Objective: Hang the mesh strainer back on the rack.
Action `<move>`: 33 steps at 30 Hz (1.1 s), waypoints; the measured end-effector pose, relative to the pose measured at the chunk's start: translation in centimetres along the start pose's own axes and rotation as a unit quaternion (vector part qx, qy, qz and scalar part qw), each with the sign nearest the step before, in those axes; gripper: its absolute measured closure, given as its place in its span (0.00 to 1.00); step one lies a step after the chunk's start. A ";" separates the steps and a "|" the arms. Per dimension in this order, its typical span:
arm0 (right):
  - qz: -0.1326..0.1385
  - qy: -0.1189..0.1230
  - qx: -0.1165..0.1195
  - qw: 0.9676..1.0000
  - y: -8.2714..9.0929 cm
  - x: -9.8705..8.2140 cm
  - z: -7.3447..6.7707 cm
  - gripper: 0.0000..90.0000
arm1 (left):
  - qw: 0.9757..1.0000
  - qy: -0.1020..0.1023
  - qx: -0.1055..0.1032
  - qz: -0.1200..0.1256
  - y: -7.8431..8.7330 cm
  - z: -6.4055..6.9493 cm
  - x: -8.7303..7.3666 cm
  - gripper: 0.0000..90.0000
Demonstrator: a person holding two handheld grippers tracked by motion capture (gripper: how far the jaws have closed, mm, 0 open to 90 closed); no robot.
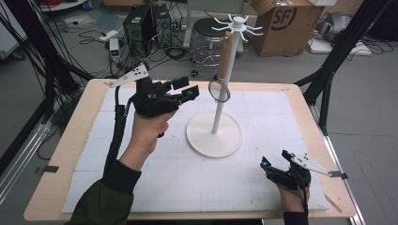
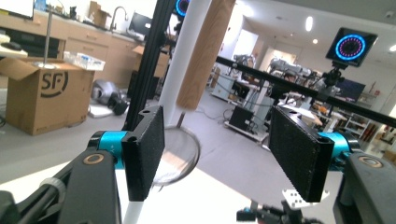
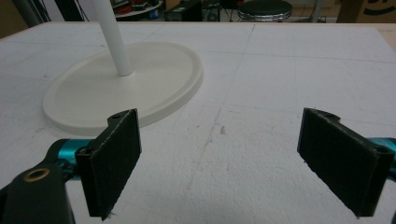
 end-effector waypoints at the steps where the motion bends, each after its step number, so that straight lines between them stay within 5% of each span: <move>1: -0.002 0.000 0.000 1.000 0.0 0.0 0.0 0.14 | 1.000 -0.001 0.001 -0.002 0.3 -0.1 -0.2 0.40; 14: -0.008 0.005 -0.005 1.000 -0.2 -0.2 -0.1 0.14 | 1.000 0.016 0.025 0.004 5.0 -1.8 -3.3 0.36; 33: -0.011 0.013 -0.001 1.000 -0.4 -0.2 -0.4 0.14 | 0.997 0.036 0.062 -0.003 9.2 -3.7 -8.1 0.34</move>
Point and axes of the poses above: each handheld gripper's, and its own axes: y roughly backward along the jaws, x roughly out of its top, z roughly to its right, the point moved 2 cm from there along -y, roughly forward along the jaws, and after that the axes turned 9 degrees about -y, right-handed, at the moved point
